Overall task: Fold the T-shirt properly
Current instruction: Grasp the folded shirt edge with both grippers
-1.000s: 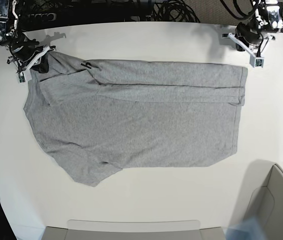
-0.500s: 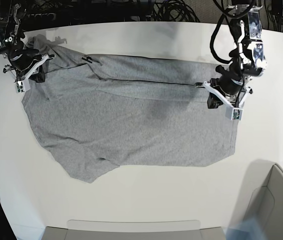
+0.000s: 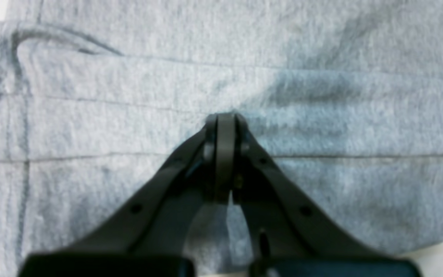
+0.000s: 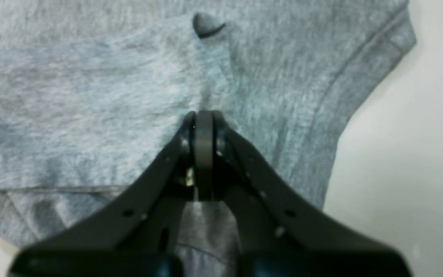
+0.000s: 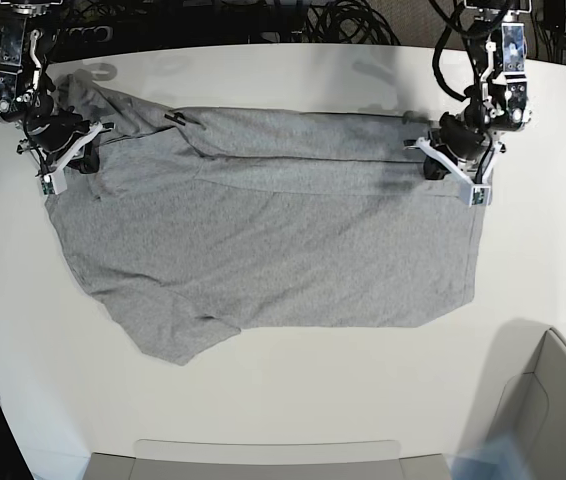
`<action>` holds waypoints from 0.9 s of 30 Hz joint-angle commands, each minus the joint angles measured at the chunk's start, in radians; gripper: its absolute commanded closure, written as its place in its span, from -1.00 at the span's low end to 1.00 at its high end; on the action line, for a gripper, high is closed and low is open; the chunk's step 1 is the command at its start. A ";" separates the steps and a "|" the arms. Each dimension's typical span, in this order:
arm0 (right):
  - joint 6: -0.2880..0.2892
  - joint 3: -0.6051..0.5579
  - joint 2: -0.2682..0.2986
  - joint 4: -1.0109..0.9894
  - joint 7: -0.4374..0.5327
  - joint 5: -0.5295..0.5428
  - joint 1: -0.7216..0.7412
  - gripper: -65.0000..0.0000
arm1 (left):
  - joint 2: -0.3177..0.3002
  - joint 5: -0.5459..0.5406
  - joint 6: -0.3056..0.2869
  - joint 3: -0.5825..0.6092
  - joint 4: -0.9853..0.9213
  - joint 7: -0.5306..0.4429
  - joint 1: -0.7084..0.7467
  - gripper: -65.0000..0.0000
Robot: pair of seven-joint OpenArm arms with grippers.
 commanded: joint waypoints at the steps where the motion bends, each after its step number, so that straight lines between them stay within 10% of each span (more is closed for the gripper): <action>1: 0.004 -0.001 0.018 0.005 -0.036 -0.015 -0.023 1.00 | -0.007 0.049 0.024 -0.004 -0.003 0.102 0.047 1.00; 13: 0.004 -0.001 0.082 0.050 -0.036 -0.014 -0.131 1.00 | -0.007 0.048 0.019 -0.107 0.136 0.040 0.309 1.00; 27: 0.004 0.112 0.027 0.303 -0.038 -0.015 0.007 1.00 | 0.001 0.048 0.024 -0.108 0.425 0.053 0.219 1.00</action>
